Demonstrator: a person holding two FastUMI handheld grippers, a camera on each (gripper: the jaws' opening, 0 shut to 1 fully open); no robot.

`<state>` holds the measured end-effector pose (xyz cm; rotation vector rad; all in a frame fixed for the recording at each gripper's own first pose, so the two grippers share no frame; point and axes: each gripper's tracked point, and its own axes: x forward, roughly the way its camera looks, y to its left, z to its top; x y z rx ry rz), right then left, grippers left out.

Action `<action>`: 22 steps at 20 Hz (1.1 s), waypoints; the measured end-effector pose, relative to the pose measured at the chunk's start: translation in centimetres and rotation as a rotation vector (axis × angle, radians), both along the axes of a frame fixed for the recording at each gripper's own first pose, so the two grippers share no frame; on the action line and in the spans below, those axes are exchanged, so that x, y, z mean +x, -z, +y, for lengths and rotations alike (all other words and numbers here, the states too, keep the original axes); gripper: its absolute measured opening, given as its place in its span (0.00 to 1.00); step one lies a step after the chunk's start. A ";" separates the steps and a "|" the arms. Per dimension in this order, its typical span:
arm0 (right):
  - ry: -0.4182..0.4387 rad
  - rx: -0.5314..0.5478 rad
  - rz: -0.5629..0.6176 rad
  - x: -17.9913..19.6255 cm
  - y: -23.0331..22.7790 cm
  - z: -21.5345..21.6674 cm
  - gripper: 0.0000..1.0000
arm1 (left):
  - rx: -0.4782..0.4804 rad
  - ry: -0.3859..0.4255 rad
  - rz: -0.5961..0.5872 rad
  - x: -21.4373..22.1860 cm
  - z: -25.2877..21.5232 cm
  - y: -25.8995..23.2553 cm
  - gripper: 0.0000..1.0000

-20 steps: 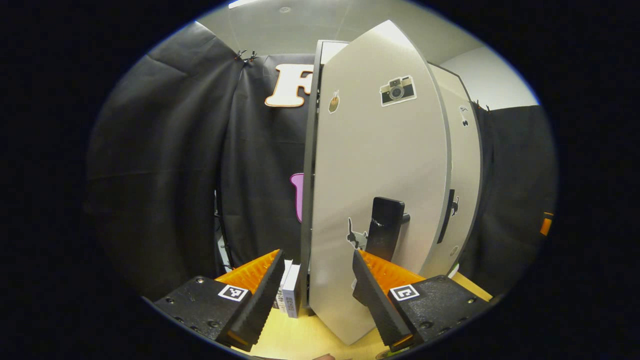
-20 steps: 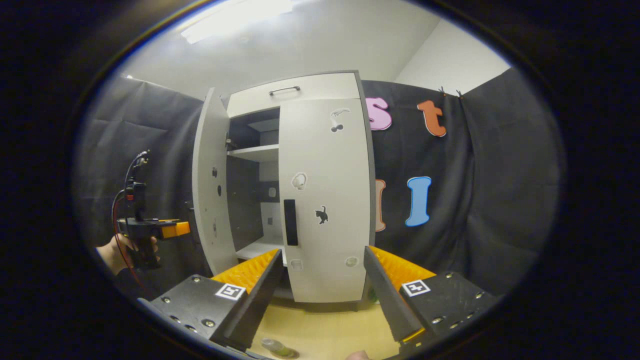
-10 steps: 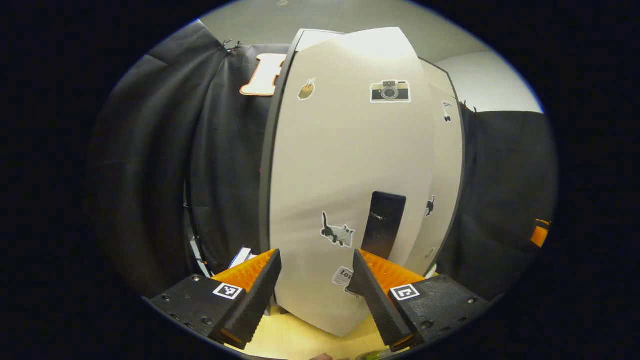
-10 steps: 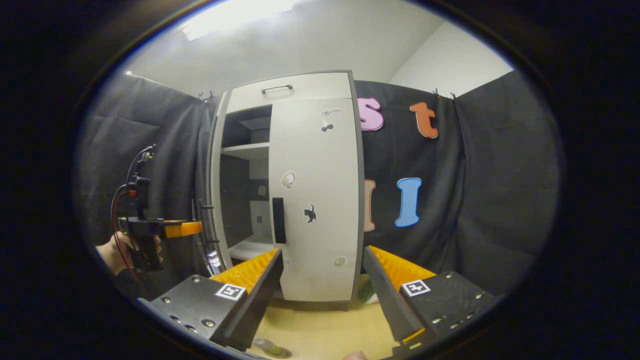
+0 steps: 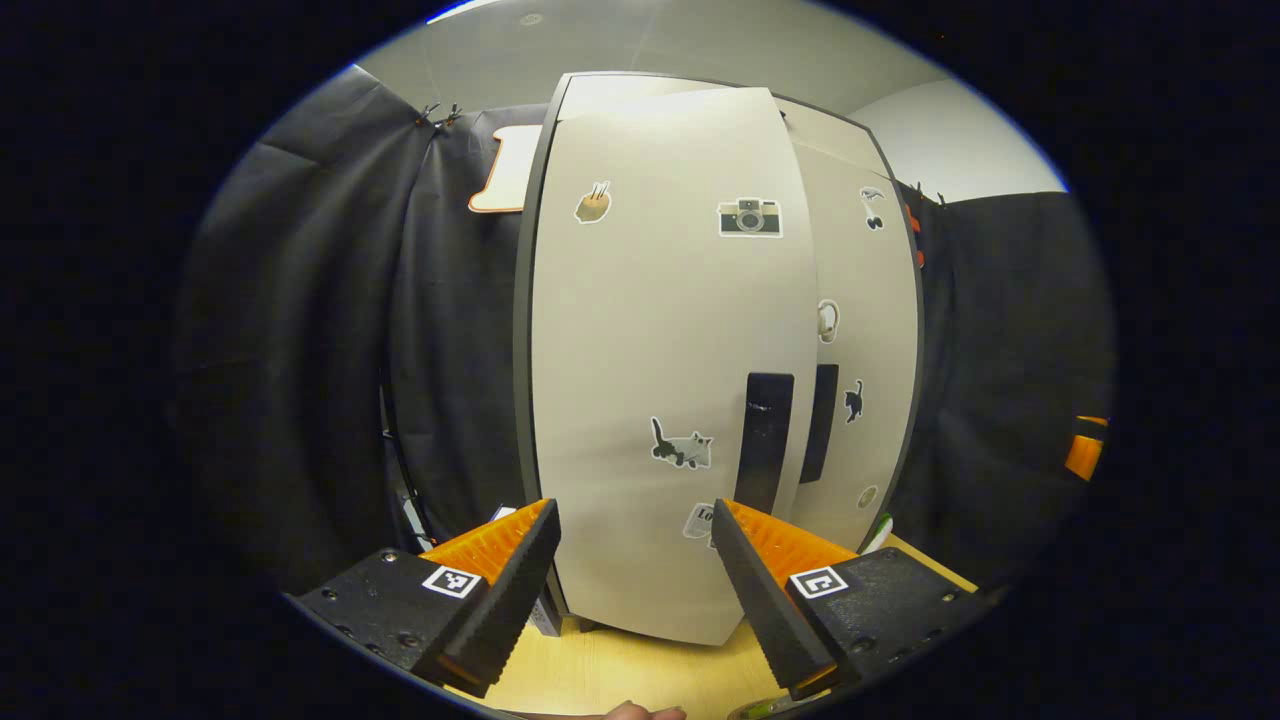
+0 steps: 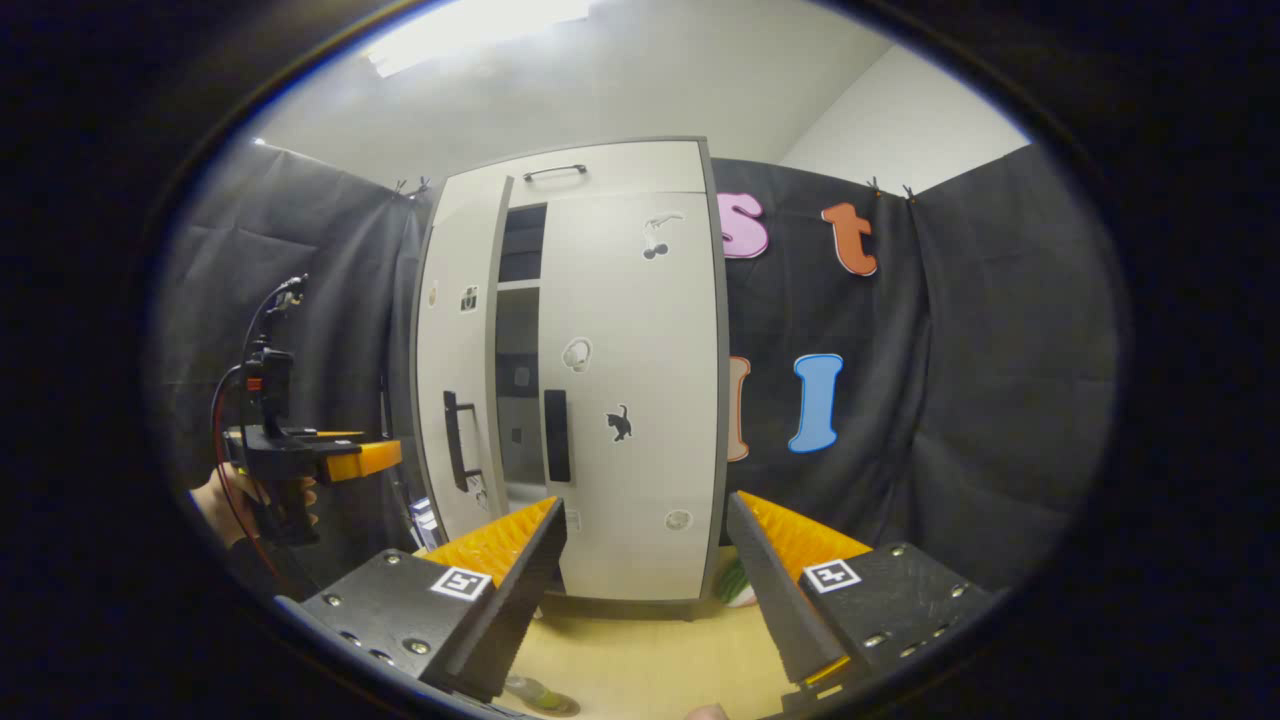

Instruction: Grasp the bottle in the cabinet with the left hand and place it on the coaster, then close the right door with the right hand and the left door with the left hand.

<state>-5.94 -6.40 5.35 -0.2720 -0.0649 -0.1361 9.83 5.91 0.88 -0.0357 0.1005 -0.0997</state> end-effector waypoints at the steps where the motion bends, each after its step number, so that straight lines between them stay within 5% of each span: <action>1: -0.003 -0.003 0.002 0.1 0.1 0.1 0.98 | 0.002 -0.009 0.008 -0.2 0.1 0.3 0.93; 15: -0.043 0.022 0.008 0.3 1.5 0.9 0.98 | -0.036 -0.040 0.054 -4.4 -1.2 1.8 0.96; 22: -0.020 -0.014 0.037 1.0 3.0 0.4 0.98 | -0.001 -0.015 -0.015 -5.1 -3.1 -0.1 0.96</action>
